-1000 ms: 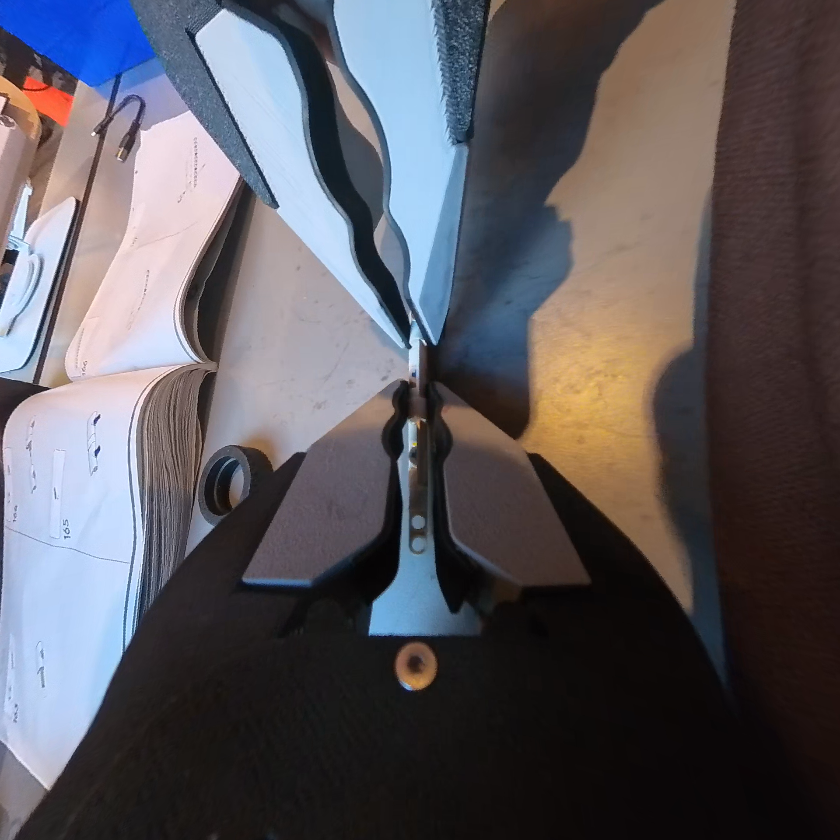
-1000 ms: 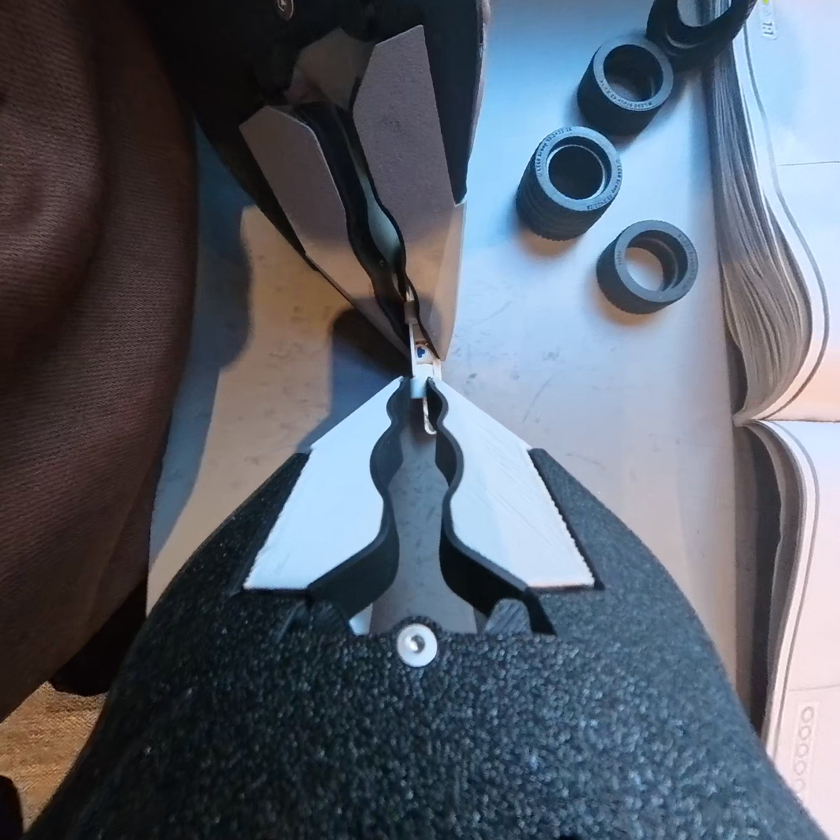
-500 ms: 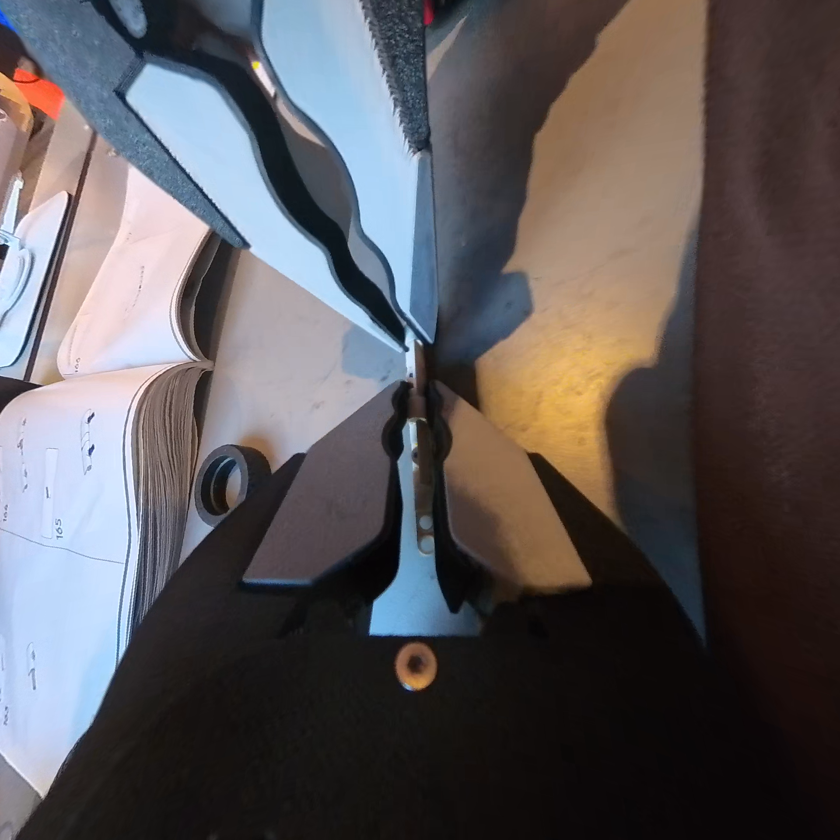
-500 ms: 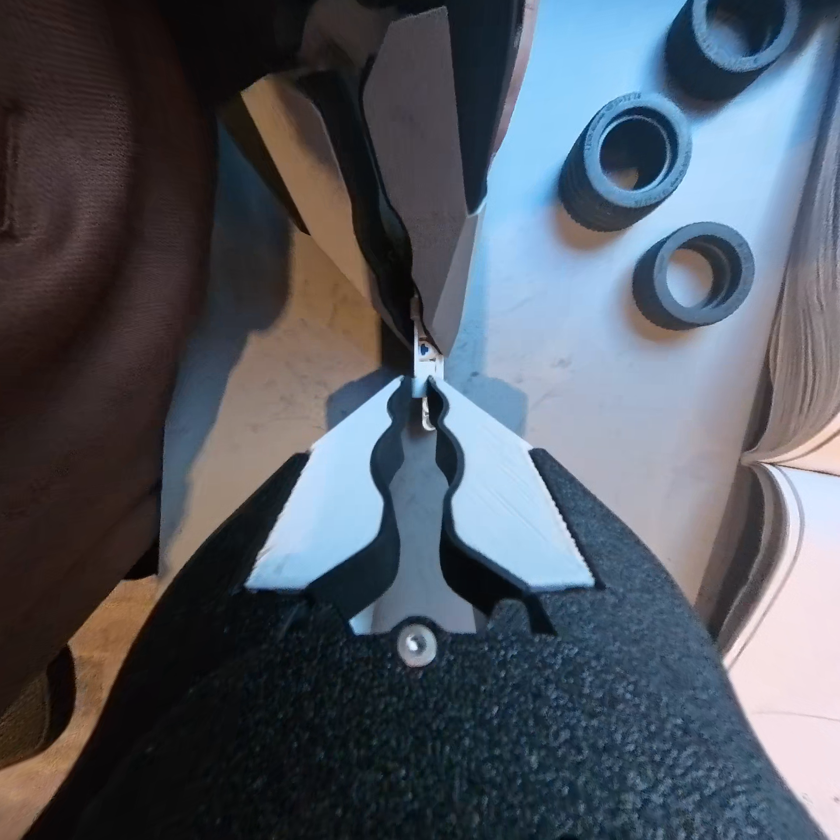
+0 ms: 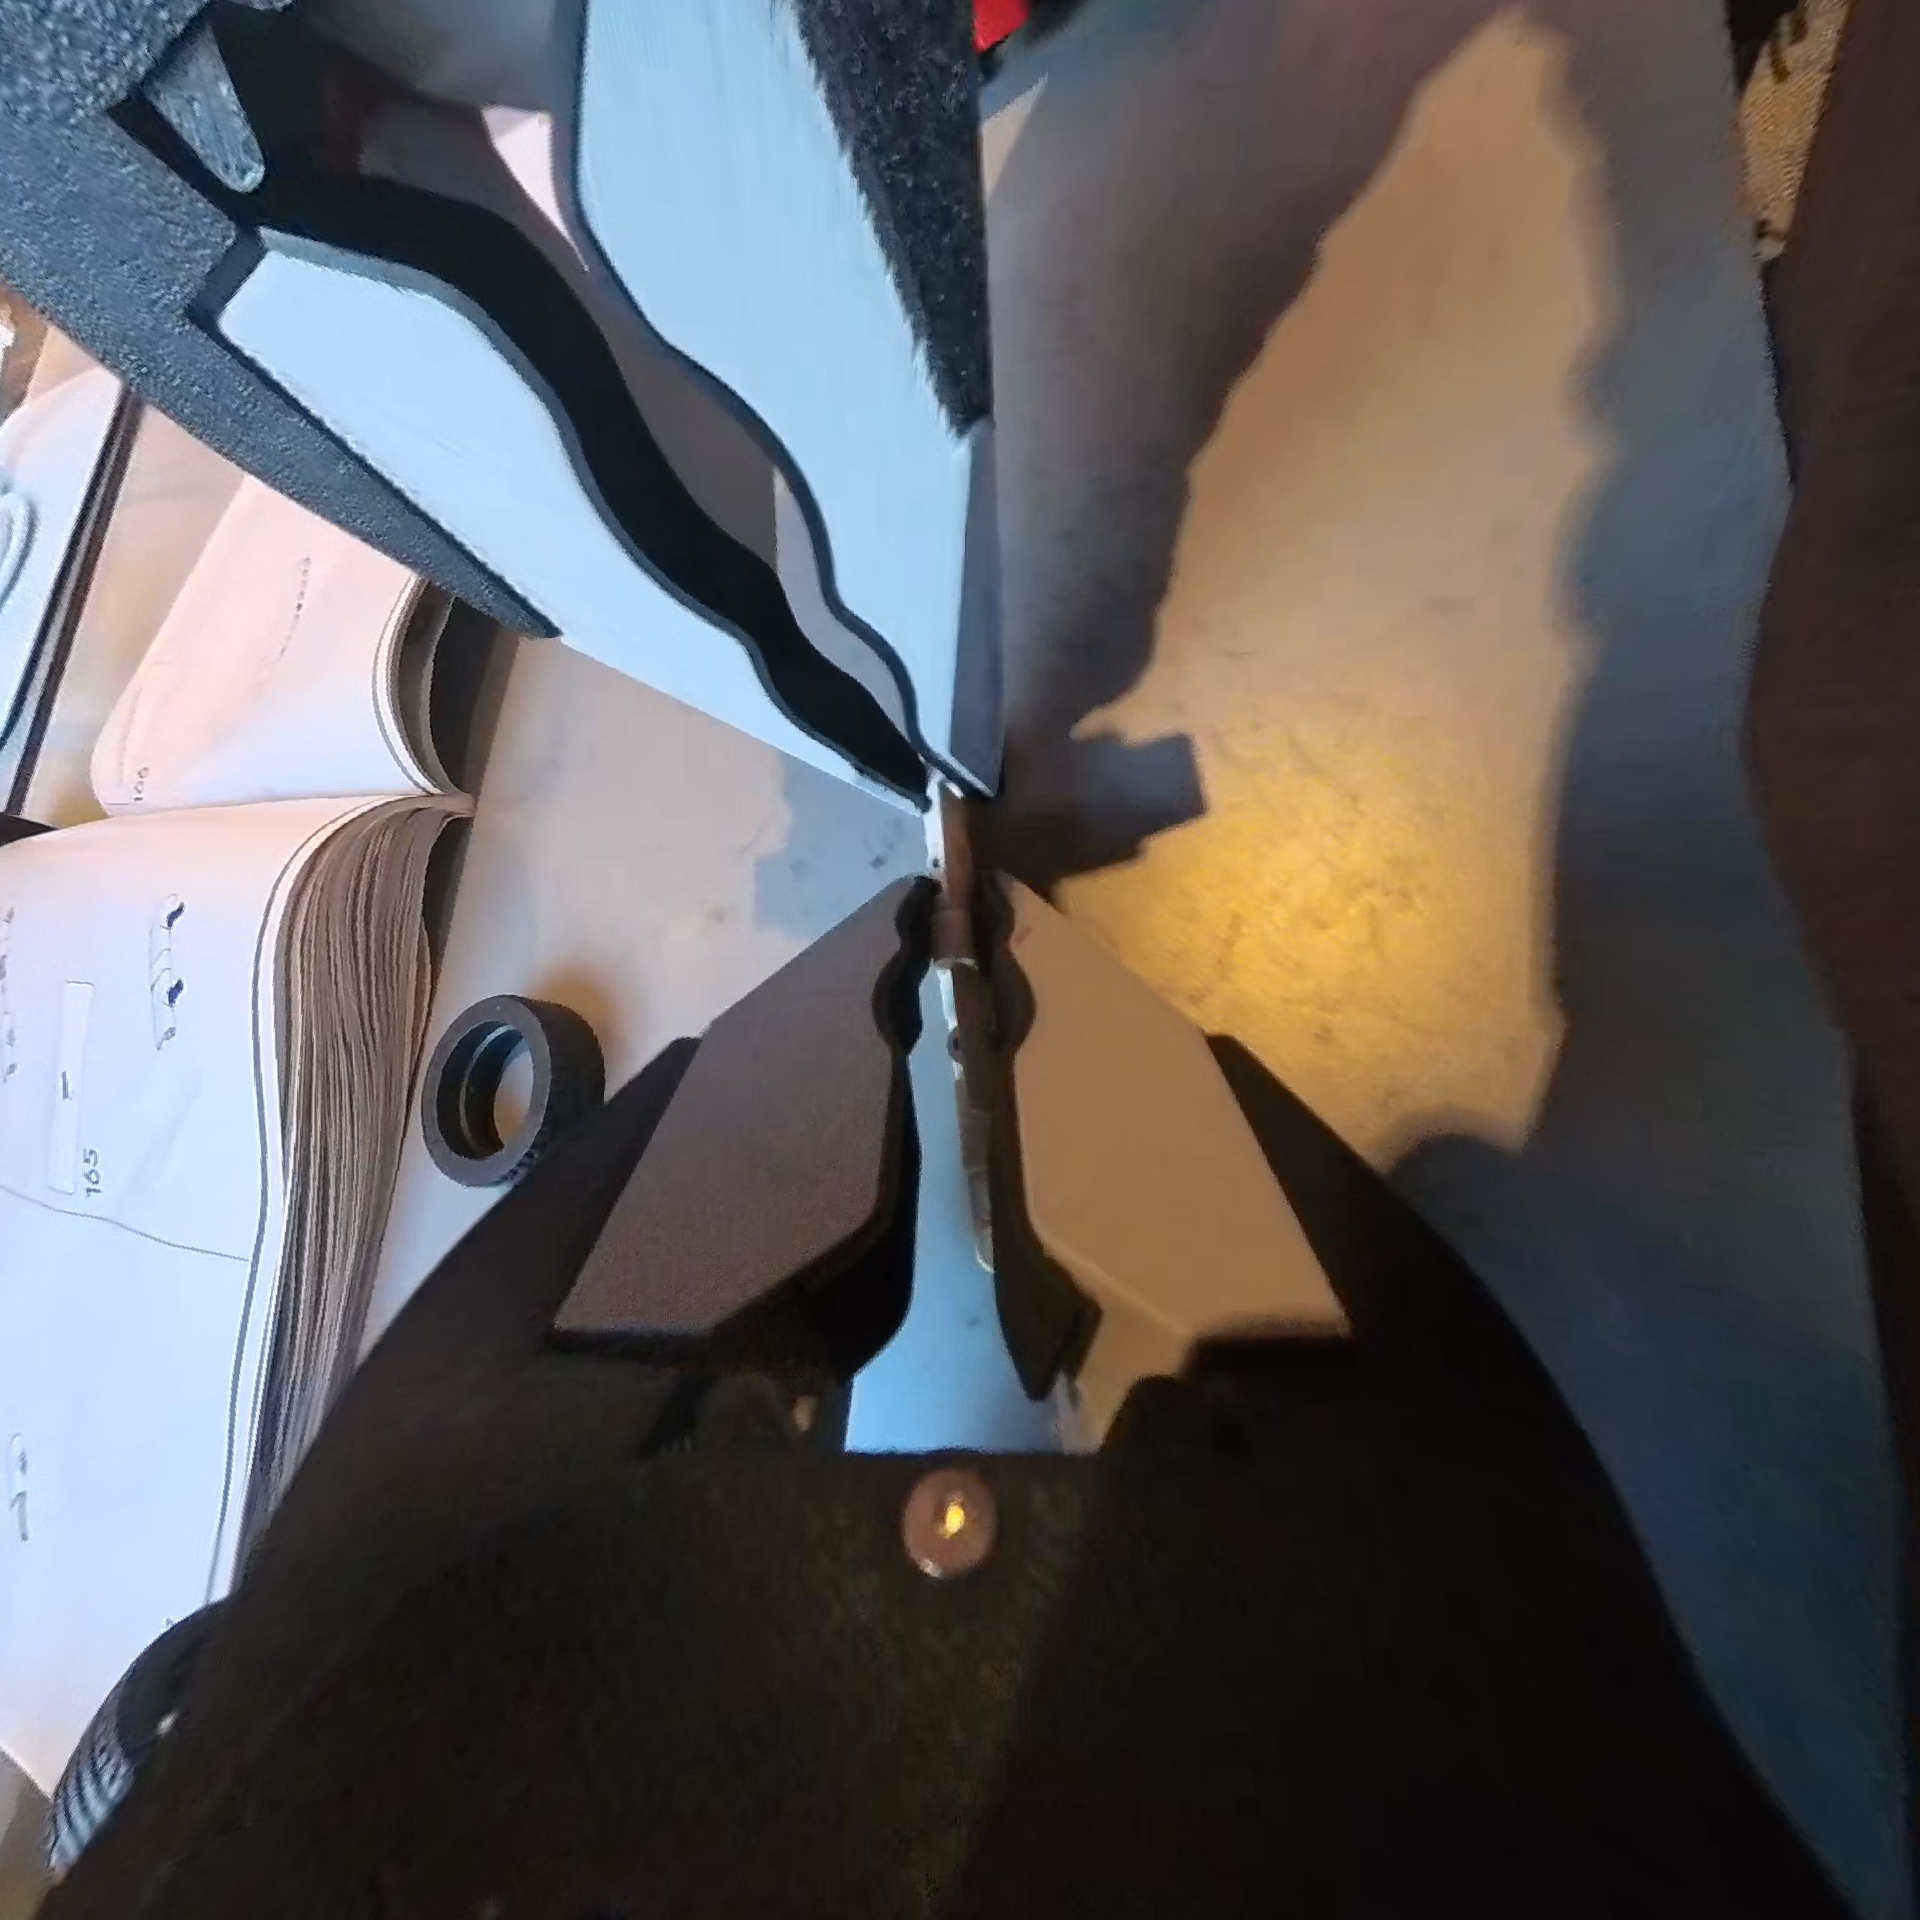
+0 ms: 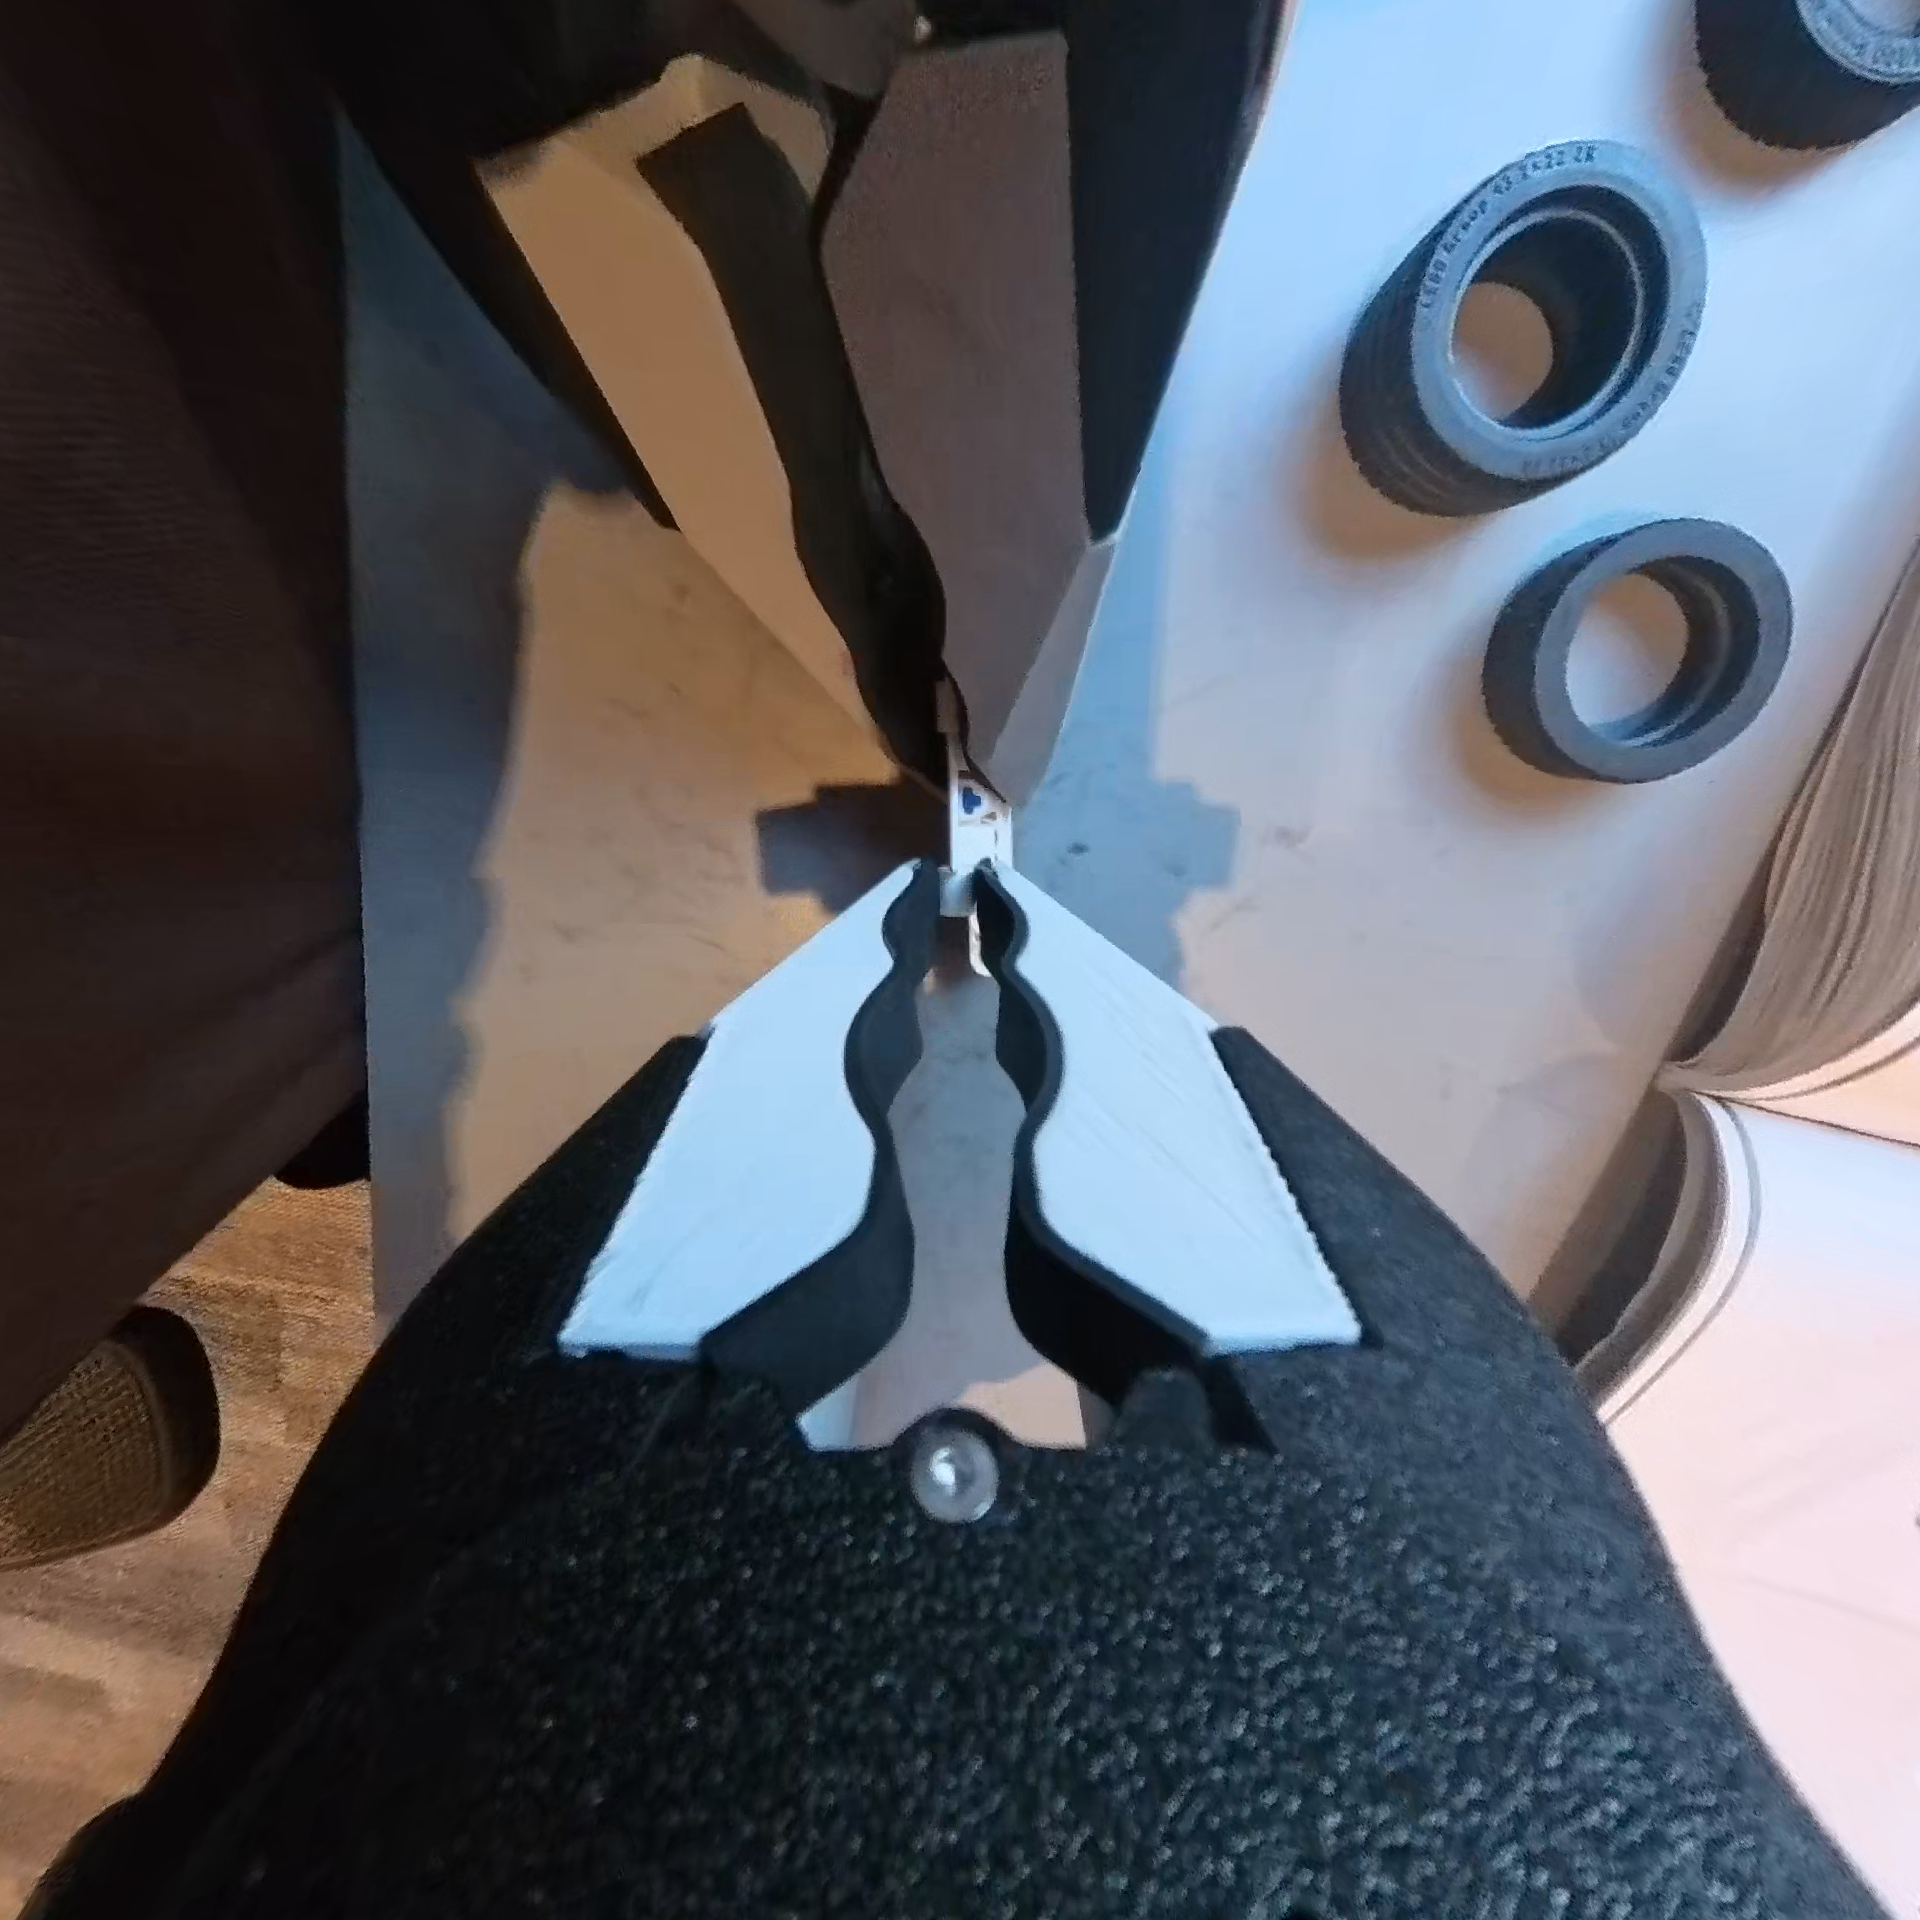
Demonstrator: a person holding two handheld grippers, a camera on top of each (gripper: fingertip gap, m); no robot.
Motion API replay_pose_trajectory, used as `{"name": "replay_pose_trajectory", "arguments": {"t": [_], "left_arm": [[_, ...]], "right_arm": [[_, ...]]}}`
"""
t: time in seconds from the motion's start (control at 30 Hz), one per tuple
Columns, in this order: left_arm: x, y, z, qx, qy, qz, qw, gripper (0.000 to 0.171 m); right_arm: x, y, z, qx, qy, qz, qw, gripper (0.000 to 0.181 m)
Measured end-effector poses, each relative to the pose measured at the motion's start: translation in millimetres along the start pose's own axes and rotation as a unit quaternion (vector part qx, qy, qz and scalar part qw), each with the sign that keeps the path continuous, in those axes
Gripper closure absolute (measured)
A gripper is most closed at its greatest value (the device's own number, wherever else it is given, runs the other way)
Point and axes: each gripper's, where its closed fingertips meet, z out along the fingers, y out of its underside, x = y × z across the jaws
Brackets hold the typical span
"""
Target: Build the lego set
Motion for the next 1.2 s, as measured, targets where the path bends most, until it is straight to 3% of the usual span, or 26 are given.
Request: {"name": "replay_pose_trajectory", "arguments": {"t": [0.27,0.47,0.57,0.67,0.77,0.87,1.1,1.2], "left_arm": [[-1,1,1,-0.004,0.02,-0.033,0.999,0.167],[-1,0,2,-0.008,0.026,-0.049,0.998,0.167],[-1,0,2,-0.004,0.02,-0.046,0.999,0.167],[-1,-1,3,-0.001,0.017,-0.043,0.999,0.166],[-4,0,5,-0.003,0.012,-0.05,0.999,0.166],[-5,-1,6,-0.002,0.005,-0.042,0.999,0.167],[-7,-1,8,-0.003,-0.005,-0.036,0.999,0.166],[-5,-3,8,0.004,0.0,-0.03,1.0,0.166]], "right_arm": [[3,-2,1,0.027,-0.069,-0.007,0.997,0.174],[6,-3,7,0.02,-0.036,-0.03,0.999,0.174],[5,-5,10,0.075,-0.03,-0.015,0.997,0.172],[6,-4,7,0.094,0.022,-0.019,0.995,0.171],[9,-1,1,0.113,0.029,0.025,0.993,0.168],[3,5,0,0.121,-0.016,0.087,0.989,0.159],[7,2,-3,0.153,0.025,0.083,0.984,0.163],[4,-1,-6,0.183,0.041,0.094,0.978,0.173]]}}
